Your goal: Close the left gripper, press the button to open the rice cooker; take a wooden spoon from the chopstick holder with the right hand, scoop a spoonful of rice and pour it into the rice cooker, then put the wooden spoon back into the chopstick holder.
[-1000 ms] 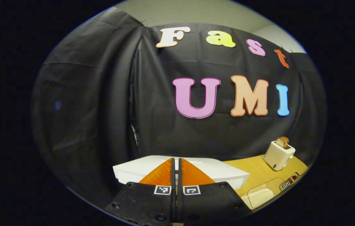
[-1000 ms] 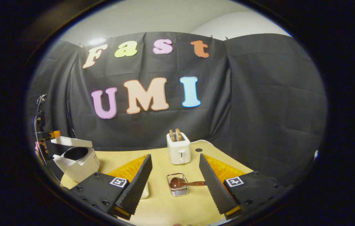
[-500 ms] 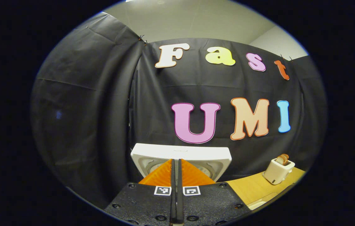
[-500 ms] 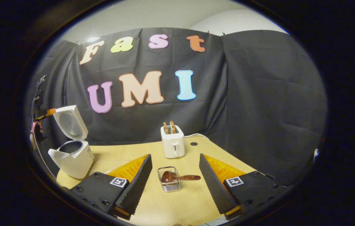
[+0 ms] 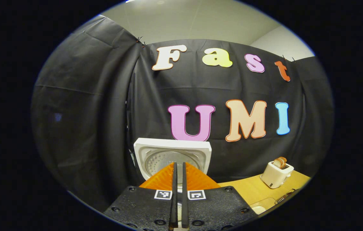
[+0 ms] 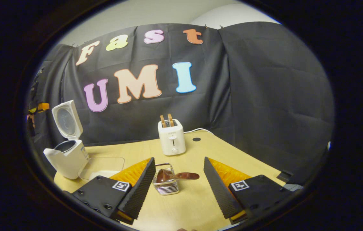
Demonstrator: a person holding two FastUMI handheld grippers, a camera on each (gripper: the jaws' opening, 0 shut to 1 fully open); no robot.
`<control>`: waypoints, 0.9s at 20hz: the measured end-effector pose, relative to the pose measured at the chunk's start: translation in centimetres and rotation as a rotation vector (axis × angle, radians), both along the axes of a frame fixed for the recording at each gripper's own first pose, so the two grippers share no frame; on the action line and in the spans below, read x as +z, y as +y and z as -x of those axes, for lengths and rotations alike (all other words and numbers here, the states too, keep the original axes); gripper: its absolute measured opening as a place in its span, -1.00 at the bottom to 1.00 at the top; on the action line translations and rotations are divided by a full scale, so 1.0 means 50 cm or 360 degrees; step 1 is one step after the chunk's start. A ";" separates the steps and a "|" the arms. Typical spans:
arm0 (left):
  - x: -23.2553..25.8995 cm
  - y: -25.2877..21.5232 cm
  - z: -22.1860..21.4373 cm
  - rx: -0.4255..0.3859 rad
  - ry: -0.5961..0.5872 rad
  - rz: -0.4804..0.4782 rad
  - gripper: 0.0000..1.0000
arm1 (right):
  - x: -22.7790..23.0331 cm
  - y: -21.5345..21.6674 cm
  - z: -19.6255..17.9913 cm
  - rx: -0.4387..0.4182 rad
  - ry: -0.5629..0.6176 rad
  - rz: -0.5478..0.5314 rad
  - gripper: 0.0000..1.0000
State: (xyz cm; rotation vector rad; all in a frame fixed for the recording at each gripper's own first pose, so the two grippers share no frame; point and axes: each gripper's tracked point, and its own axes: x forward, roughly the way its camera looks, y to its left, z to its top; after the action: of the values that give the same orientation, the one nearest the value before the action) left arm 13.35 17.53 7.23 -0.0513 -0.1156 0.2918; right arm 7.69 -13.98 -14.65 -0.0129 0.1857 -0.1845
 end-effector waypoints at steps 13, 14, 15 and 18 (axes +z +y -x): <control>-0.106 -0.124 -0.026 -0.0088 0.0062 0.0122 0.79 | -0.184 -0.017 -0.129 0.0075 -0.0017 -0.0162 0.93; -0.111 -0.127 -0.028 -0.0085 0.0058 0.0133 0.80 | -0.188 -0.017 -0.140 0.0083 -0.0027 -0.0160 0.94; -0.116 -0.128 -0.030 -0.0079 0.0058 0.0144 0.80 | -0.188 -0.015 -0.152 0.0092 -0.0039 -0.0161 0.96; -0.140 -0.127 -0.028 -0.0057 0.0085 0.0133 0.73 | -0.188 -0.007 -0.180 0.0130 -0.0071 -0.0191 0.87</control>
State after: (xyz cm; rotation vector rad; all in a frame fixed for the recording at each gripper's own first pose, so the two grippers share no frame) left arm 14.74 11.18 0.24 -0.1281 -0.0491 0.2618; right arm 16.71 -14.35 -24.06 0.1027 0.1514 -0.0921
